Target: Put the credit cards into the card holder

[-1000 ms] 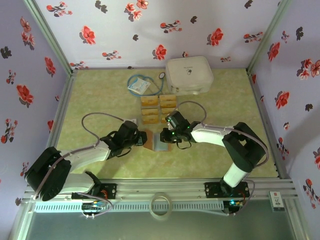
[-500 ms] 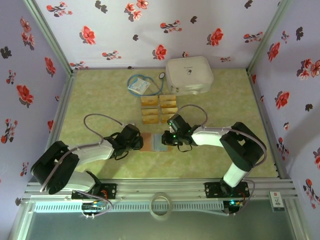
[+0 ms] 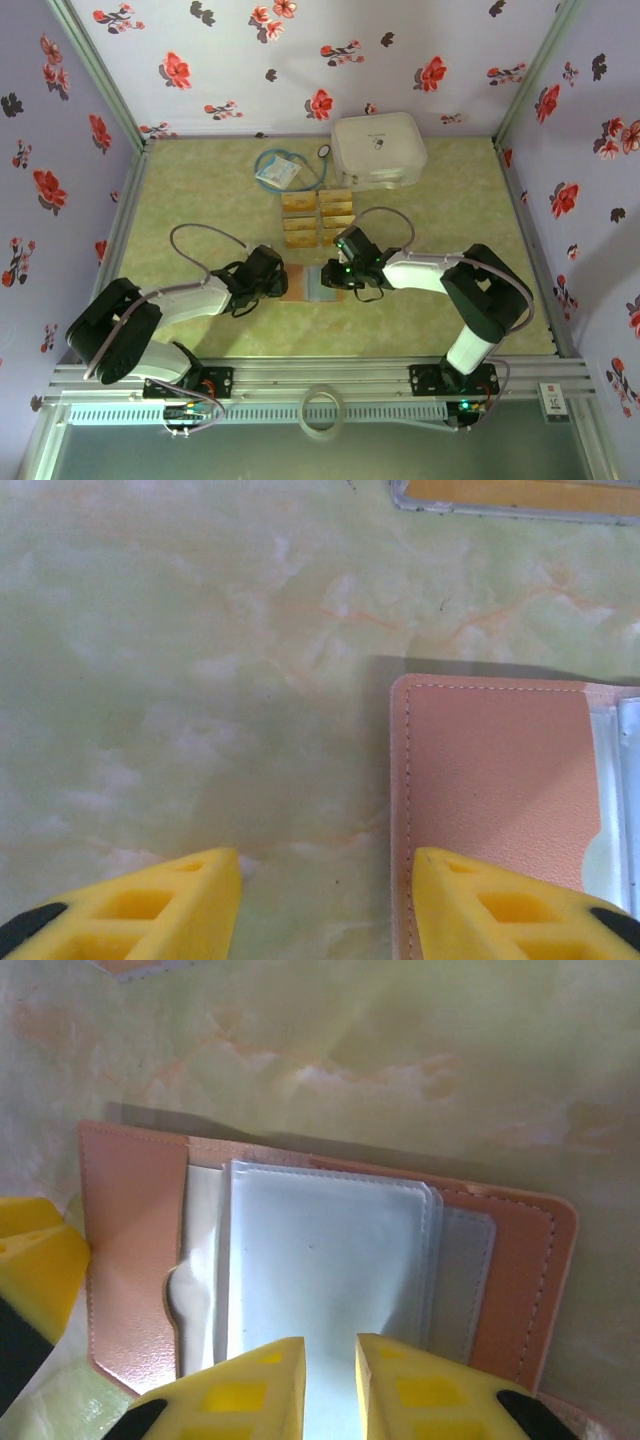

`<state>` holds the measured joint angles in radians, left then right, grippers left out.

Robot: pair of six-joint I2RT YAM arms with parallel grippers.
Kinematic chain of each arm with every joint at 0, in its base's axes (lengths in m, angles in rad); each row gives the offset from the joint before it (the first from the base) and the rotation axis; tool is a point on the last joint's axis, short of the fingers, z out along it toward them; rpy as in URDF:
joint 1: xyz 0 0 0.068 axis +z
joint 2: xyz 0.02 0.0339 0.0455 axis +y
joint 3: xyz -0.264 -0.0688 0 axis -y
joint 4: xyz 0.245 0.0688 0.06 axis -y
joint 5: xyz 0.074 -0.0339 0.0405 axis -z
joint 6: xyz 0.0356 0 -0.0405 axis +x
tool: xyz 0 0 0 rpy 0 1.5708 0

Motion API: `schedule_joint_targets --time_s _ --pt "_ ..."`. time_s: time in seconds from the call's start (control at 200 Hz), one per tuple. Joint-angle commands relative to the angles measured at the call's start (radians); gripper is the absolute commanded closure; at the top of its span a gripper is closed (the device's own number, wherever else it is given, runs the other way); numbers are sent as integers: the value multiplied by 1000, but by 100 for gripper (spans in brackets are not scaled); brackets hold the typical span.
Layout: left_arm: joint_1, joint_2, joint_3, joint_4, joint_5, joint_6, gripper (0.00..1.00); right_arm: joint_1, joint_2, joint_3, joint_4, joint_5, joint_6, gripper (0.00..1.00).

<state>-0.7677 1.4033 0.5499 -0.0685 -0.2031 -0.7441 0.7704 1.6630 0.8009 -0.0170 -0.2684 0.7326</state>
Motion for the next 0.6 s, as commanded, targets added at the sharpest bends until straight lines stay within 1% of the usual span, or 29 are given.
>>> schedule_joint_targets --time_s 0.0,0.13,0.355,0.44,0.595 --pt "7 -17 29 -71 -47 28 47 -6 -56 63 -89 8 -38 79" --pt "7 -53 55 -101 -46 38 45 -11 -93 82 -126 15 -53 79" --pt "7 -146 113 -174 -42 47 42 -32 -158 36 -143 37 -55 80" --pt "7 -186 133 -186 -23 35 39 -36 -174 24 -146 41 -56 80" --pt "-4 -233 168 -173 36 -8 38 -40 -186 22 -165 60 -69 79"
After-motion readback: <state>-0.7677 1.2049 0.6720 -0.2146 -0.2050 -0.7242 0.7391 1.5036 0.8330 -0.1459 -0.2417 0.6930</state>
